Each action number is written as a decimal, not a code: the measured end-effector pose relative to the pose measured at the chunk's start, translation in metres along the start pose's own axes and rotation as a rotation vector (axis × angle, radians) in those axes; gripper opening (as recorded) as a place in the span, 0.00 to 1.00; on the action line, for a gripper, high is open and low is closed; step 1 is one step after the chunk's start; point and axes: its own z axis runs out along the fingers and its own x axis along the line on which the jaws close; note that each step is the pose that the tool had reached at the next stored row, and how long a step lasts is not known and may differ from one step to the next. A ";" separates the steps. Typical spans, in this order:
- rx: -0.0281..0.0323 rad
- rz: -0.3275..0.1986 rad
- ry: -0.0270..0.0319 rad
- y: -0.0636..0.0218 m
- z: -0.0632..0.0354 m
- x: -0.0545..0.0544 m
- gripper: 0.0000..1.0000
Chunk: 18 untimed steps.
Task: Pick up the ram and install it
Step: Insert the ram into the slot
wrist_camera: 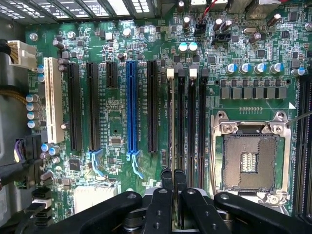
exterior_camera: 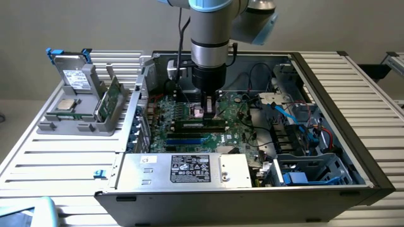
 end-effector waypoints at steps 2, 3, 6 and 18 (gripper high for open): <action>-0.0001 0.000 0.0002 0.0000 -0.0001 0.000 0.13; 0.0000 0.000 0.0003 0.0000 -0.0001 0.000 0.13; 0.0003 0.000 0.0004 0.0000 -0.0001 0.000 0.13; 0.0005 0.000 0.0004 0.0005 0.0004 0.001 0.13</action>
